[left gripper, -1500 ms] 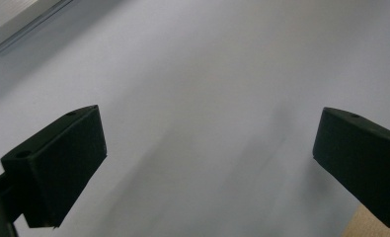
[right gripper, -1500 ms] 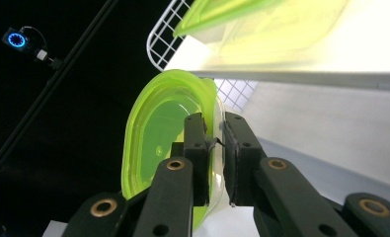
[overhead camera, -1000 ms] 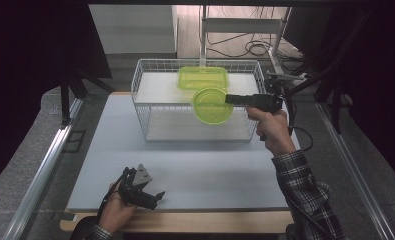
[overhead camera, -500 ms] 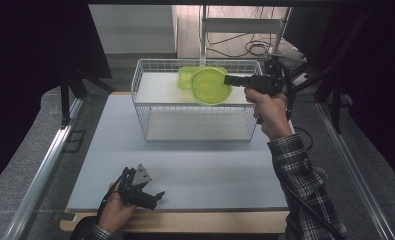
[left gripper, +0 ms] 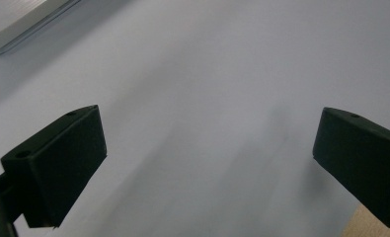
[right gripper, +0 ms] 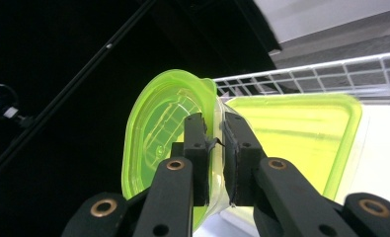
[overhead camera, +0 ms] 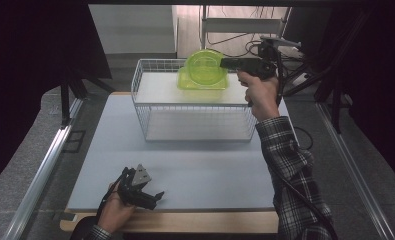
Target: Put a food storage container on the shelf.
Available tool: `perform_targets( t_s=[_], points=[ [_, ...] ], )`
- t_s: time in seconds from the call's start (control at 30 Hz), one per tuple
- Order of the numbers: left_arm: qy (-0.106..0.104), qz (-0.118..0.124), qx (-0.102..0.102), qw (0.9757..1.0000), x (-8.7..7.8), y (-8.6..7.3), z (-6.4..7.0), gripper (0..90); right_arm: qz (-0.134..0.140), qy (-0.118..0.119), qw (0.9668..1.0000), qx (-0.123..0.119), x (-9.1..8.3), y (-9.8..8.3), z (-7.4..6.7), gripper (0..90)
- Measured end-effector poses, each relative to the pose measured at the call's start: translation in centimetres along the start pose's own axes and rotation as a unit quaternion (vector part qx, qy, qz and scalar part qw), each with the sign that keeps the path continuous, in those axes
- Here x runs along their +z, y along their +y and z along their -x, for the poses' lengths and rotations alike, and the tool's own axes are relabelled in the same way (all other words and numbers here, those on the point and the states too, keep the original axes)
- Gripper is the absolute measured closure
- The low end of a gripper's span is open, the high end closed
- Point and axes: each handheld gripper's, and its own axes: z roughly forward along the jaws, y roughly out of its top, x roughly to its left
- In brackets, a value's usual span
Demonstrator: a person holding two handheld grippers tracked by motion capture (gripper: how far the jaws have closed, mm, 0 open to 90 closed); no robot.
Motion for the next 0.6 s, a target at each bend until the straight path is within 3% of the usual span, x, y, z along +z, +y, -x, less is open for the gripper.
perform_targets(
  t_s=[0.4,0.6],
  points=[
    [0.001,-0.001,0.003,1.0,-0.1,-0.1,-0.1,0.0,0.006,-0.027,0.9994,0.02,2.1,0.7,1.3,81.4],
    [0.0,-0.001,0.003,1.0,-0.1,-0.1,0.0,0.0,0.007,-0.04,0.999,0.018,2.5,0.7,1.4,80.0]
  ],
)
